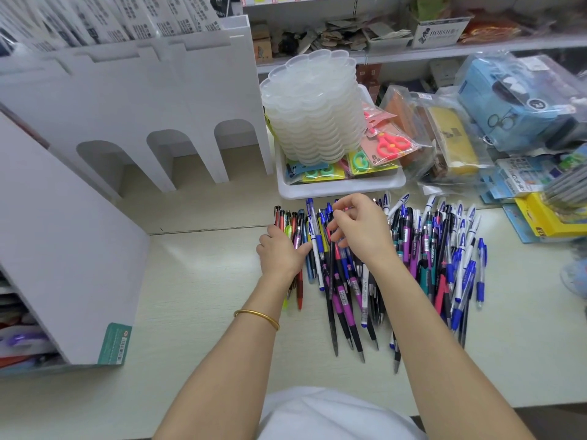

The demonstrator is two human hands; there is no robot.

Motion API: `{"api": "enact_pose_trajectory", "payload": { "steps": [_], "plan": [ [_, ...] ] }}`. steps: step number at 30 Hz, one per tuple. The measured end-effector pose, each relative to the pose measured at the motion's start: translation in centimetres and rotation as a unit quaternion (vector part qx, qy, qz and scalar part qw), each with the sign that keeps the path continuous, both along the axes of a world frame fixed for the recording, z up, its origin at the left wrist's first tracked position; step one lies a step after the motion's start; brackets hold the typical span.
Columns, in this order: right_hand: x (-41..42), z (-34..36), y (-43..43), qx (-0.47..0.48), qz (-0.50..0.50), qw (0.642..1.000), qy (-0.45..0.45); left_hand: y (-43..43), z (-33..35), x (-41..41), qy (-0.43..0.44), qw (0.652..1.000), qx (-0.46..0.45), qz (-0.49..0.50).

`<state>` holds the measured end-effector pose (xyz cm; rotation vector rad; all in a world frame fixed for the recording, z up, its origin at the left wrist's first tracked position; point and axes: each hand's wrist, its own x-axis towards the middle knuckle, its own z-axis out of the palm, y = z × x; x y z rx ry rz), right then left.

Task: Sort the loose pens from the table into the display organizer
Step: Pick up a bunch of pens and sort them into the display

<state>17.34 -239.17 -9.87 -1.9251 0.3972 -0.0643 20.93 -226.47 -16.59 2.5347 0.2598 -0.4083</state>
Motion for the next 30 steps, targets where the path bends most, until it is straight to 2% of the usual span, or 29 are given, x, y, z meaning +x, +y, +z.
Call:
{"api": "enact_pose_trajectory", "payload": {
  "steps": [20,30],
  "plan": [
    [-0.1,-0.1,-0.2,0.005,-0.010,1.000,0.001,-0.6,0.1,-0.2,0.006,1.000,0.003,-0.004],
    [-0.2,0.1,-0.5,0.014,-0.013,1.000,0.002,-1.1,0.2,0.3,0.008,0.994,0.107,-0.006]
  ]
}}
